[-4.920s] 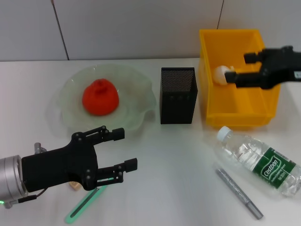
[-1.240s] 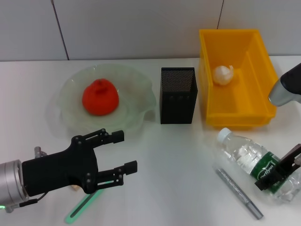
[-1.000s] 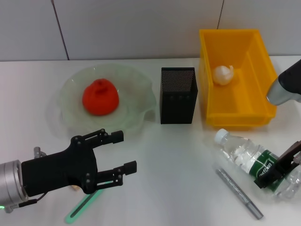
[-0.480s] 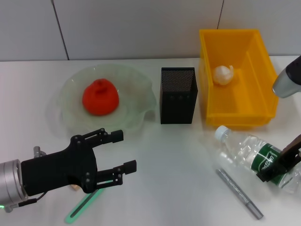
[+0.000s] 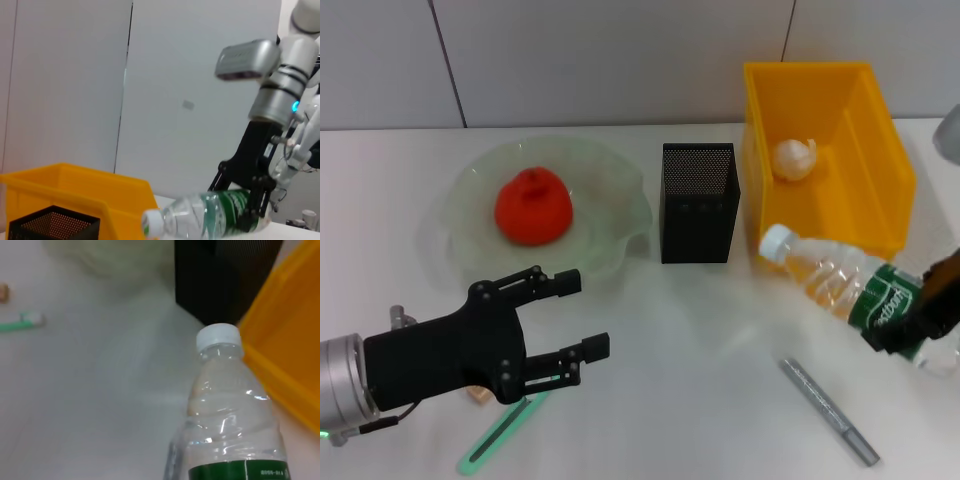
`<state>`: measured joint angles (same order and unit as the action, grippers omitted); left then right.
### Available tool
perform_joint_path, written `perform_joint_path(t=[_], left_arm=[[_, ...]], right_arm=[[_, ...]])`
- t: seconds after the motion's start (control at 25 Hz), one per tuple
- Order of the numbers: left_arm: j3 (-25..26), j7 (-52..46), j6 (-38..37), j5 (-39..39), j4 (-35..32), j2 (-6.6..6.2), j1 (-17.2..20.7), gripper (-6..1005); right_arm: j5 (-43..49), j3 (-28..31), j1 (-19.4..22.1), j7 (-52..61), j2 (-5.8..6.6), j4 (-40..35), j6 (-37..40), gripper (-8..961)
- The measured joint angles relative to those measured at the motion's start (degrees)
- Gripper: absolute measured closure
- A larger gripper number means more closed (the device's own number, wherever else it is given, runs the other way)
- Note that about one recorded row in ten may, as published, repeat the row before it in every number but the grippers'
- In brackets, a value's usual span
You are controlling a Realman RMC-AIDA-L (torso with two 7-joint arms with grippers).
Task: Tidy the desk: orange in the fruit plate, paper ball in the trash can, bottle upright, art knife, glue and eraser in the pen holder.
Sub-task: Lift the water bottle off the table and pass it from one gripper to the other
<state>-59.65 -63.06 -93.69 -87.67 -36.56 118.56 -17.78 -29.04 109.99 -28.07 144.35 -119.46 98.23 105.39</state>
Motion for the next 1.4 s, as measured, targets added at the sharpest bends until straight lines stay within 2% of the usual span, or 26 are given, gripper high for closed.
perform_joint_path(t=[0.12, 0.36, 0.48, 0.52, 0.56, 0.68, 0.72, 0.76, 0.88, 0.92, 0.96, 1.04, 1.08, 1.12, 1.16, 1.2, 1.24, 1.32, 1.36, 1.4], left_arm=[[-0.01, 0.02, -0.01, 0.55, -0.02, -0.03, 0.13, 209], [-0.05, 0.27, 0.11, 0.60, 0.07, 0.03, 0.02, 209], [-0.05, 0.40, 0.12, 0.62, 0.12, 0.03, 0.02, 210], [-0.03, 0.60, 0.10, 0.68, 0.19, 0.04, -0.01, 210], [-0.03, 0.60, 0.10, 0.68, 0.19, 0.04, -0.01, 210], [-0.02, 0.65, 0.20, 0.75, 0.69, 0.11, -0.35, 211], [-0.02, 0.66, 0.37, 0.75, 1.06, 0.10, -0.52, 211], [-0.02, 0.66, 0.37, 0.75, 1.06, 0.10, -0.52, 210], [-0.02, 0.66, 0.40, 1.09, 1.43, 0.09, -0.56, 210], [-0.03, 0.67, 0.41, 1.98, 1.57, 0.09, -0.52, 210], [-0.03, 0.67, 0.41, 1.98, 1.57, 0.09, -0.52, 210], [-0.02, 0.66, 0.42, 3.37, 1.57, 0.08, -0.30, 209], [-0.03, 0.67, 0.42, 4.15, 1.60, 0.08, -0.14, 209], [-0.03, 0.66, 0.43, 6.17, 1.67, 0.05, 0.15, 209], [-0.03, 0.66, 0.43, 6.17, 1.67, 0.05, 0.15, 209], [-0.02, 0.66, 0.43, 8.08, 2.02, 0.02, 0.31, 209], [-0.02, 0.66, 0.43, 8.08, 2.02, 0.02, 0.31, 210], [-0.02, 0.66, 0.33, 10.99, 3.32, 0.01, 0.33, 210], [-0.02, 0.66, 0.33, 10.99, 3.32, 0.01, 0.33, 210], [-0.02, 0.66, 0.18, 12.68, 4.20, 0.01, 0.14, 210]], right_arm=[[-2.26, 0.21, 0.78, 0.98, 0.08, 8.61, 2.35, 190], [-3.52, 0.14, 2.40, 0.81, 0.00, 16.73, 0.98, 189], [-7.55, 0.54, 4.93, -1.73, 0.00, 17.59, -4.86, 189], [-12.25, 0.56, 7.84, -5.38, 0.01, 17.19, -10.86, 189], [-12.25, 0.56, 7.84, -5.38, 0.01, 17.19, -10.86, 189], [-22.14, 0.76, 13.03, -14.23, 0.01, 15.40, -19.29, 189], [-29.12, 0.96, 15.98, -21.10, -0.02, 12.80, -23.64, 189], [-29.12, 0.96, 15.98, -21.10, -0.02, 12.80, -23.64, 189], [-43.07, 1.86, 18.84, -34.09, 0.03, 4.18, -27.19, 189], [-51.71, 4.05, 18.89, -42.72, 0.11, -4.00, -25.69, 189], [-51.71, 4.05, 18.89, -42.72, 0.11, -4.00, -25.69, 189], [-59.50, 6.90, 18.09, -51.18, 0.23, -13.25, -22.49, 189], [-61.58, 8.19, 17.48, -53.87, 0.27, -16.80, -21.11, 189], [-64.06, 10.79, 16.15, -58.88, 0.34, -24.16, -18.85, 189], [-64.06, 10.79, 16.15, -58.88, 0.34, -24.16, -18.85, 189], [-64.55, 12.76, 14.84, -63.34, 0.35, -30.19, -17.22, 189], [-64.55, 12.76, 14.84, -63.34, 0.35, -30.19, -17.22, 189], [-64.82, 14.91, 13.08, -71.27, 0.33, -39.47, -14.83, 189], [-64.82, 14.91, 13.08, -71.27, 0.33, -39.47, -14.83, 189], [-64.91, 15.48, 11.98, -75.48, 0.33, -44.26, -13.81, 189]])
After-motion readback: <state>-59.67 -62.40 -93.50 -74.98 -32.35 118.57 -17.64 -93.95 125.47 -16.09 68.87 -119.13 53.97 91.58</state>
